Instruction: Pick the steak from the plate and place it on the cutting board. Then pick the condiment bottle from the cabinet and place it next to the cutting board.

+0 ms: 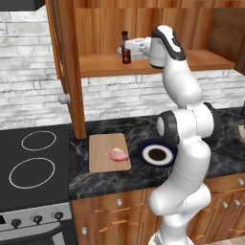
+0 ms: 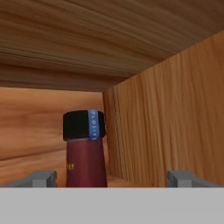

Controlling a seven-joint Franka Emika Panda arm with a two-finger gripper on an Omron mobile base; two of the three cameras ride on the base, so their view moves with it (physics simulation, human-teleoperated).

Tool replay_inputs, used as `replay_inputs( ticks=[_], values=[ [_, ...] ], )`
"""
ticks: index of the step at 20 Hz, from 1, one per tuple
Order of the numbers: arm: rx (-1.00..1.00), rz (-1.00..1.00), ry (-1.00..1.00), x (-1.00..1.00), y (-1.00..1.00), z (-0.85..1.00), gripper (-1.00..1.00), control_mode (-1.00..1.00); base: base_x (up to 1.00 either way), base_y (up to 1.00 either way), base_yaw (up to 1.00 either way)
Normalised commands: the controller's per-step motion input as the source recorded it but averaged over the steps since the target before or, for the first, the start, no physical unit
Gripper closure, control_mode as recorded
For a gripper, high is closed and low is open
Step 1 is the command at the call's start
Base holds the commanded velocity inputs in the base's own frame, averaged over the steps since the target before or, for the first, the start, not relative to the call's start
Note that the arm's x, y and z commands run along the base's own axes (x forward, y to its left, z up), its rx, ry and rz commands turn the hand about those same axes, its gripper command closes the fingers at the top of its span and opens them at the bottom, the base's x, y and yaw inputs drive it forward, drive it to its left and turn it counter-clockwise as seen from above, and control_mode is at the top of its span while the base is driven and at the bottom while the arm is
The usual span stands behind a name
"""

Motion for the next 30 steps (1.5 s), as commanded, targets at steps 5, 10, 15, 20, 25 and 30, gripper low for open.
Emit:
replay_inputs(
  ticks=[5,10,15,20,25,30],
  values=[
    [0.02,-0.02,0.0,-0.16,-0.01,0.1,-1.0,-1.0,0.0,0.0,0.0],
    [0.01,-0.01,0.0,-0.11,0.0,0.03,-1.0,-1.0,0.0,0.0,0.0],
    [0.0,0.0,0.0,-0.09,0.0,0.0,1.0,-1.0,0.0,0.0,0.0],
    [0.0,0.0,0.0,0.0,0.01,0.0,1.0,-1.0,0.0,0.0,0.0],
    [0.0,0.0,0.0,0.0,0.0,0.0,1.0,-1.0,0.0,0.0,0.0],
    [0.0,0.0,0.0,-0.01,0.0,0.0,1.0,-1.0,0.0,0.0,0.0]
  ],
)
